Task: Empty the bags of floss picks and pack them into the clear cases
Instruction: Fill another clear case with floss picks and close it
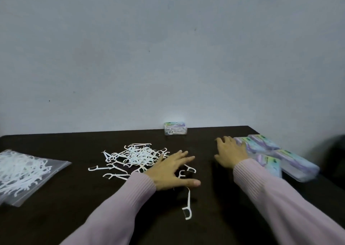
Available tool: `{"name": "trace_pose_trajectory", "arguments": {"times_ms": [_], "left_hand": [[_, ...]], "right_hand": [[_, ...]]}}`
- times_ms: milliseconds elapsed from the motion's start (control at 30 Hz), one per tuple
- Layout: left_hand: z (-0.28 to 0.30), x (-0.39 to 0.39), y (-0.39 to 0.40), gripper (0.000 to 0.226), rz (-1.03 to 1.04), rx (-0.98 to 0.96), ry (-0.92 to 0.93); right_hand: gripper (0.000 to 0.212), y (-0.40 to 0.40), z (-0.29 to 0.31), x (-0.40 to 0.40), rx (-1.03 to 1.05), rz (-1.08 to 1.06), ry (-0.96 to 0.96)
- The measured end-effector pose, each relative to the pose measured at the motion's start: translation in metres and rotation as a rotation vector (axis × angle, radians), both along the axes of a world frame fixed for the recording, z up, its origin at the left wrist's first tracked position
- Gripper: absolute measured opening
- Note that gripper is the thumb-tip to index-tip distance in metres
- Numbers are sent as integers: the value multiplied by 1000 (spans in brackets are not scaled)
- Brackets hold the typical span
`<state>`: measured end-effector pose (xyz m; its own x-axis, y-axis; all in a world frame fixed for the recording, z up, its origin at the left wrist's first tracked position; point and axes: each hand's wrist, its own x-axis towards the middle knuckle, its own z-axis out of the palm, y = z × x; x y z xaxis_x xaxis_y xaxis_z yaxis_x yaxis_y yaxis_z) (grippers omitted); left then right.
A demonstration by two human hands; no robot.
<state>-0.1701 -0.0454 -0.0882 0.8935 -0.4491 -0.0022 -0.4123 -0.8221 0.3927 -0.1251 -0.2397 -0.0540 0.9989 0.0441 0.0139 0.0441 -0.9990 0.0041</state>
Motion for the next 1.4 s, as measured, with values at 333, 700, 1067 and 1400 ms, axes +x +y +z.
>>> {"name": "trace_pose_trajectory", "arguments": {"times_ms": [333, 700, 1067, 1400], "left_hand": [[-10, -4, -9, 56, -22, -8, -74], [-17, 4, 13, 27, 64, -186, -248], [-15, 8, 45, 27, 172, 9, -488], [-7, -4, 27, 38, 85, -151, -799]], "right_hand": [[55, -38, -16, -14, -32, -70, -94], [61, -5, -30, -11, 180, 131, -142], [46, 23, -42, -3, 794, 258, -136], [61, 37, -35, -22, 1097, 408, -181]]}}
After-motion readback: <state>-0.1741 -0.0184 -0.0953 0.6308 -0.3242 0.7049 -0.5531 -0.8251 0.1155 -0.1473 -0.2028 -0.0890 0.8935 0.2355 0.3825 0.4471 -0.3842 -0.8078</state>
